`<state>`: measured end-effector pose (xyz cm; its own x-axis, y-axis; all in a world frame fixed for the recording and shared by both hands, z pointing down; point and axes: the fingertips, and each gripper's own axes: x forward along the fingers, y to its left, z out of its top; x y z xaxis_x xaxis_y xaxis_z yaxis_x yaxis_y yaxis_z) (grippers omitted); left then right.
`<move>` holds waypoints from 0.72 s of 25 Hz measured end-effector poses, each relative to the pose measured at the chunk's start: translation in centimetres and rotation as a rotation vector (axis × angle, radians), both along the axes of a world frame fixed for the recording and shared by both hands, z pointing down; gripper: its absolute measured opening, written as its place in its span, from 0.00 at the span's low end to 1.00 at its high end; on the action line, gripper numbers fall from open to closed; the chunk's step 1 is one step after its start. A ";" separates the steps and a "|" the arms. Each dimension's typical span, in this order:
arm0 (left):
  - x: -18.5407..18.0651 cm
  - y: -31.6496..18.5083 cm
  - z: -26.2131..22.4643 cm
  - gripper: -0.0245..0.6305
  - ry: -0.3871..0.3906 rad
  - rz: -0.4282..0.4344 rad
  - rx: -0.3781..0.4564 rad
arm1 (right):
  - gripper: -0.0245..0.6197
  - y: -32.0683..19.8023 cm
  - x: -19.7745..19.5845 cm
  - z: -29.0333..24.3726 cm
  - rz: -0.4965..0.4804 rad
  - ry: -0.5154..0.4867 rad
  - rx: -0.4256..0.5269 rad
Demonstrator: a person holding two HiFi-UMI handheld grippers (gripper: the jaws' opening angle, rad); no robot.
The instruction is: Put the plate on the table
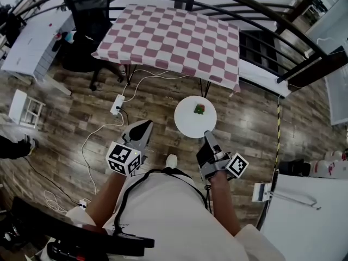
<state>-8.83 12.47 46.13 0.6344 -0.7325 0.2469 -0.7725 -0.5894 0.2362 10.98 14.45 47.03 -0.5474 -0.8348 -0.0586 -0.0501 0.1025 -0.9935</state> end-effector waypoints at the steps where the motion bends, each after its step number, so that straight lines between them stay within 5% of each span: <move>1: 0.4 -0.3 0.0 0.04 0.000 0.000 0.000 | 0.07 -0.3 0.3 0.1 -0.002 -0.001 -0.002; 18: 7.0 -2.3 0.6 0.04 -0.014 -0.022 0.001 | 0.07 -2.5 6.3 2.1 -0.056 0.001 -0.017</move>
<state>-1.87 10.22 46.73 0.6146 -0.7466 0.2546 -0.7885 -0.5724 0.2249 17.26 11.94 49.17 -0.5936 -0.8036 -0.0439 -0.0460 0.0882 -0.9950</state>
